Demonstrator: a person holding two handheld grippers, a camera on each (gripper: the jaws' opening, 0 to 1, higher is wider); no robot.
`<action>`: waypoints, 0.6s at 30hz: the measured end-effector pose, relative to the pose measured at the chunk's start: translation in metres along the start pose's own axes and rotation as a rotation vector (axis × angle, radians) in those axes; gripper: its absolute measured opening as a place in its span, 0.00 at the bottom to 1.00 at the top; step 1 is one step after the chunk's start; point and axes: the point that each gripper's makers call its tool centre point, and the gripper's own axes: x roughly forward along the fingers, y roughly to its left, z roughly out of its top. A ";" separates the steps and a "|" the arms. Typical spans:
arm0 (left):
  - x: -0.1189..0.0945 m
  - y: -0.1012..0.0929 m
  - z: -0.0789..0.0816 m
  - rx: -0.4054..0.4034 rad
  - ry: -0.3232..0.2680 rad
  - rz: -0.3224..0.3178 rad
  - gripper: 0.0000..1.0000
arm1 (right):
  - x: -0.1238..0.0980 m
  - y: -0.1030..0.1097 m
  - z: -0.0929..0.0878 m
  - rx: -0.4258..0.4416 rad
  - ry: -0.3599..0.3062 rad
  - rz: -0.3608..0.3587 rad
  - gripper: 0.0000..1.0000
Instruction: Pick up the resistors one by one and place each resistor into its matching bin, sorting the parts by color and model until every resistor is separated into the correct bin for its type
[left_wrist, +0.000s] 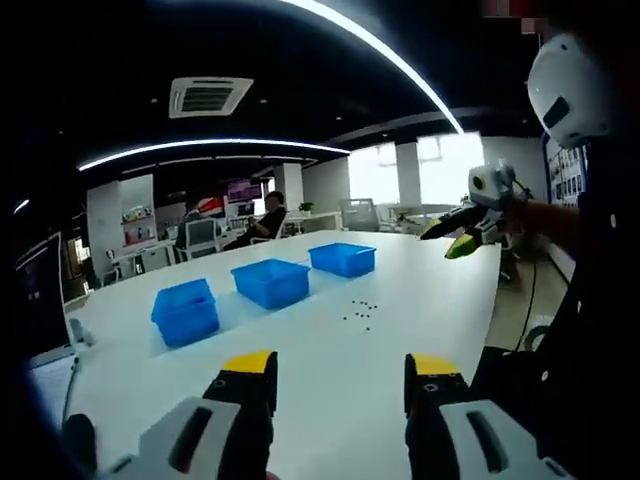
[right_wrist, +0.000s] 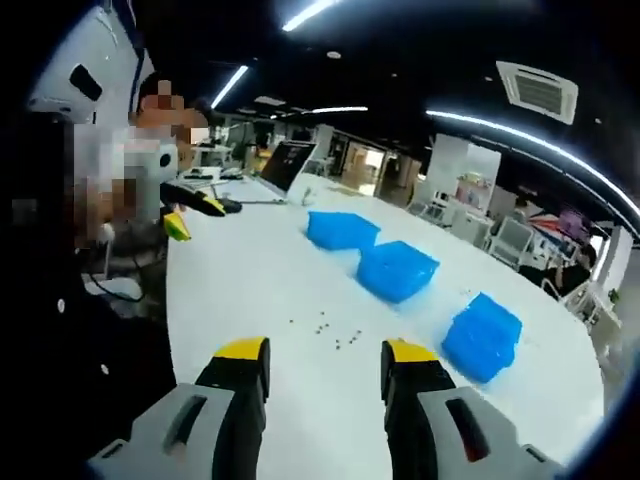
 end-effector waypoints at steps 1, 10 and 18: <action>-0.001 0.001 -0.001 0.006 0.005 0.008 0.51 | 0.003 0.000 0.001 -0.015 0.016 0.022 0.46; -0.006 -0.003 -0.011 0.010 0.035 0.007 0.51 | 0.032 0.008 0.001 -0.204 0.184 0.228 0.41; -0.012 -0.006 -0.013 -0.012 0.044 0.018 0.51 | 0.064 0.032 0.000 -0.286 0.334 0.424 0.36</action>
